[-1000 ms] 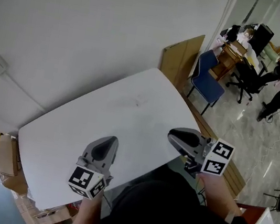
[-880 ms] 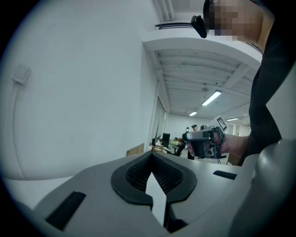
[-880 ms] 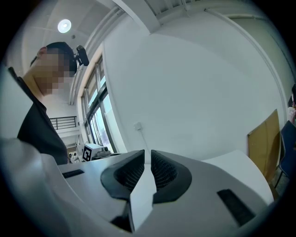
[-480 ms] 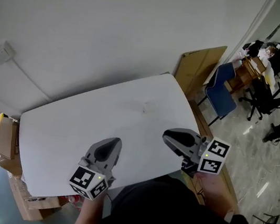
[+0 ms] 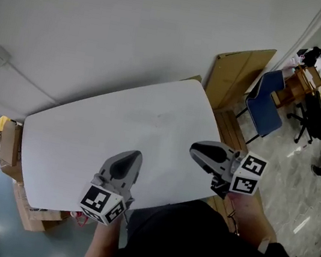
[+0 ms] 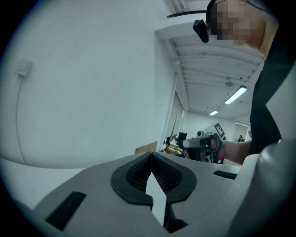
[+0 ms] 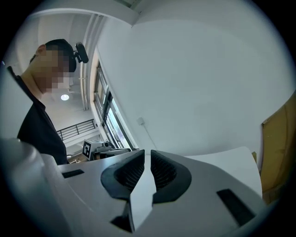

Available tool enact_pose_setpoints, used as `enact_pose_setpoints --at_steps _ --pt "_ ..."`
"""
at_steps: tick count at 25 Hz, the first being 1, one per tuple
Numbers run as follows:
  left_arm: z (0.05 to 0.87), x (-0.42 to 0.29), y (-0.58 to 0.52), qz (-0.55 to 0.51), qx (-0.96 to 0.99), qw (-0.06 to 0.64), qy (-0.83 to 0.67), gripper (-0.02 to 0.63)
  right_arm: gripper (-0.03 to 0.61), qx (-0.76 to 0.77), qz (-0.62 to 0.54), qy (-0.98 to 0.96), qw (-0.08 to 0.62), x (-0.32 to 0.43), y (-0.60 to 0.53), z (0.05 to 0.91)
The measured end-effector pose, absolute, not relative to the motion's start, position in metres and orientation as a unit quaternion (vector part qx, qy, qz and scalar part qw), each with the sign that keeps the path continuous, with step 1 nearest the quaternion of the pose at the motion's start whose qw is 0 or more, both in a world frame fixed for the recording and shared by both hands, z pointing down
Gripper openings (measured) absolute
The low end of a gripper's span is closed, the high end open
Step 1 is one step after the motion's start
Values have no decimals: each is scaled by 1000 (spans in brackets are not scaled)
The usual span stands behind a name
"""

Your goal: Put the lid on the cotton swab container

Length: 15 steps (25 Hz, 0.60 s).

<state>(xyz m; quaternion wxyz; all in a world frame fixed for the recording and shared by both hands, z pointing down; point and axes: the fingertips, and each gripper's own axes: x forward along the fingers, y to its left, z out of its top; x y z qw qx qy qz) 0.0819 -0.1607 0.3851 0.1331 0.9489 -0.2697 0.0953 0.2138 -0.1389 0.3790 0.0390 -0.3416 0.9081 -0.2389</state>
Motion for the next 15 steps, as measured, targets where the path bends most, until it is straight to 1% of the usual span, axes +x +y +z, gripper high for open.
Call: enact_pose_setpoints --at_steps 5,8,12,15 --pt "393 88 -158 102 942 141 -285 12 18 -319 -247 915 14 220 -152 398" --pt "405 89 -162 111 944 146 -274 12 18 -329 -243 913 16 220 -170 401" --pt "421 90 -173 139 946 138 -257 12 18 -319 -252 913 34 201 -194 405" --pt "429 93 -189 132 945 143 -261 12 18 -296 -256 920 13 184 -204 416"
